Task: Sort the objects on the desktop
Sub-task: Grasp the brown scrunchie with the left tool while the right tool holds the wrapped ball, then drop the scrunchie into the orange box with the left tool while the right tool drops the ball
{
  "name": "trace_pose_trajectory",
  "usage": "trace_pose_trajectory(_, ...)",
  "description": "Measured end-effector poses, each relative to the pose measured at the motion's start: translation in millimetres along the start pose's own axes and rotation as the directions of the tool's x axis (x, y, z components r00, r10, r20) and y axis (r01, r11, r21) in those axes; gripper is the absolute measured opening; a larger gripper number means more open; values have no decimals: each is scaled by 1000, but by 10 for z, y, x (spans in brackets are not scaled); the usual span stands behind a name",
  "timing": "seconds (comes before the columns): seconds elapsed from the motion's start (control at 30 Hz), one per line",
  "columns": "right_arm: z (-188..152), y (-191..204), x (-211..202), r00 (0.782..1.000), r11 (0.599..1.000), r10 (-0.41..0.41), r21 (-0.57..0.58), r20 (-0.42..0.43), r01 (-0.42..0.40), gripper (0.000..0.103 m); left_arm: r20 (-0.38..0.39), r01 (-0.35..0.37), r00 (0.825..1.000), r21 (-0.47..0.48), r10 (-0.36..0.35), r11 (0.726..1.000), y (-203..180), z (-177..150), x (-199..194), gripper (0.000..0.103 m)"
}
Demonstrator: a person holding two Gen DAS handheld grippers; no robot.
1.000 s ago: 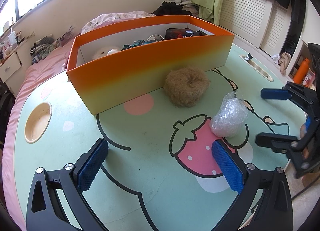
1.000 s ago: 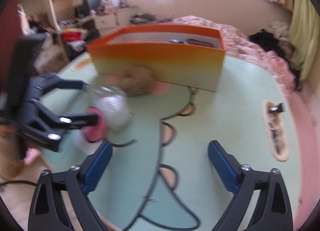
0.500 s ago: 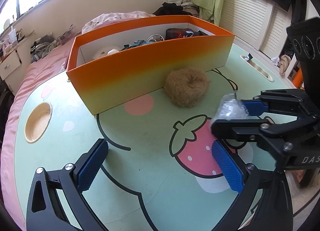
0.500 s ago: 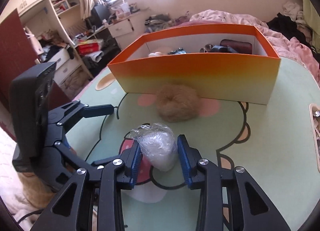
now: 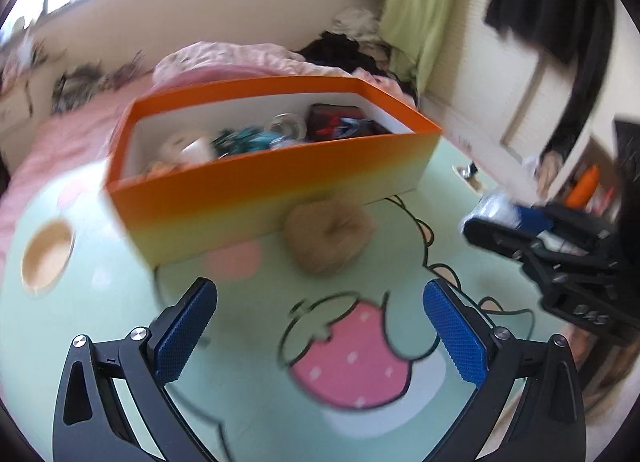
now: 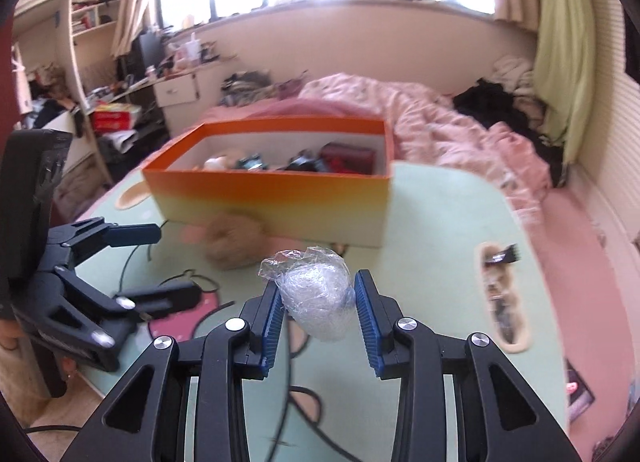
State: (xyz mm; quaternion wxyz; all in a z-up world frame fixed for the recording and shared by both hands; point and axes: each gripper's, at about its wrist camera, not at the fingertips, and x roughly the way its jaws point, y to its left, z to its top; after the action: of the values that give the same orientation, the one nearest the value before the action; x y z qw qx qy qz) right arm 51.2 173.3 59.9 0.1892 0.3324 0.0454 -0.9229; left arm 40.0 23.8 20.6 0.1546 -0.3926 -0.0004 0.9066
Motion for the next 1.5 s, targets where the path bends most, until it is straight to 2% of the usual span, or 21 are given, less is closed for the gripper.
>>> trace_pose_trajectory(0.07, -11, -15, -38, 999, 999, -34, -1, 10, 34, 34, -15, -38, 999, 45, 39, 998, -134, 78, 111, 95)
trace_pose_trajectory(0.13, 0, -39, -67, 998, 998, -63, -6, 19, 63, 34, -42, -56, 997, 76, 60, 995, -238, 160, 228, 65)
trace_pose_trajectory(0.2, -5, -32, -78, 998, 999, -52, -6, 20, 52, 35, -76, -50, 995, 96, 57, 994, -291, 196, 313, 56)
trace_pose_trajectory(0.23, -11, -32, -76, 999, 999, -46, -5, 19, 46, 35, -94, -37, 994, 111, 47, 993, -316, 191, 353, 42)
trace_pose_trajectory(0.27, -26, -25, -84, 999, 999, -46, -6, 19, 46, 35, -94, -24, 995, 117, 35, 993, -323, 184, 352, 35)
trace_pose_trajectory(0.33, -42, -18, -70, 999, 999, -45, -11, 15, 45, 35, -85, -17, 996, 131, 28, 991, -318, 145, 327, 12)
trace_pose_trajectory(0.37, -52, -16, -60, 999, 999, -40, -10, 11, 40, 35, -77, -20, 997, 136, 31, 991, -298, 122, 297, 10)
trace_pose_trajectory(0.5, -91, -4, -26, 999, 999, -40, -15, 2, 40, 34, -2, 2, 1000, 133, -2, 991, -173, -6, 34, 8)
trace_pose_trajectory(0.6, -110, 1, -2, 999, 999, -40, -13, -4, 40, 34, -16, 1, 1000, 133, 1, 991, -119, 7, -36, 10)
trace_pose_trajectory(0.67, -118, -8, 2, 999, 999, -39, -8, -3, 39, 34, -12, -38, 999, 121, 40, 992, -132, 93, -5, 33)
trace_pose_trajectory(0.7, -122, -21, -1, 999, 999, -39, -5, -3, 39, 34, -4, -55, 998, 107, 56, 993, -145, 127, 6, 64)
trace_pose_trajectory(0.73, -125, -46, -9, 999, 999, -40, 0, -3, 40, 34, 6, -63, 998, 88, 62, 994, -161, 160, 27, 86)
trace_pose_trajectory(0.8, -124, -106, -36, 999, 999, -46, 14, 2, 46, 34, 30, -30, 999, 69, 28, 997, -209, 238, 76, 87)
trace_pose_trajectory(0.87, -113, -200, -81, 998, 998, -59, 37, 11, 59, 35, -12, -7, 1000, 89, 8, 996, -296, 341, 210, 87)
trace_pose_trajectory(1.0, -92, -338, -172, 997, 995, -71, 75, 33, 69, 35, -68, -87, 993, 136, 97, 987, -441, 436, 468, 86)
trace_pose_trajectory(1.07, -96, -374, -198, 997, 994, -71, 83, 39, 68, 35, -81, -89, 991, 160, 103, 983, -498, 407, 562, 72)
trace_pose_trajectory(1.1, -100, -382, -201, 997, 994, -69, 84, 39, 66, 35, -99, -73, 991, 175, 92, 982, -517, 379, 602, 46)
trace_pose_trajectory(1.17, -109, -386, -192, 997, 995, -63, 85, 35, 59, 35, -87, -29, 995, 165, 44, 986, -503, 346, 529, 43)
trace_pose_trajectory(1.27, -113, -385, -165, 999, 995, -45, 87, 29, 43, 35, -48, -15, 999, 183, 24, 983, -486, 213, 286, 43)
trace_pose_trajectory(1.37, -63, -354, -143, 1000, 996, 0, 91, 31, -3, 35, 14, 19, 1000, 153, -21, 988, -371, 211, -43, 43)
trace_pose_trajectory(1.5, 246, -191, -116, 992, 993, 99, 56, 73, -104, 34, 160, -58, 986, 82, 44, 995, -100, 461, -485, 43)
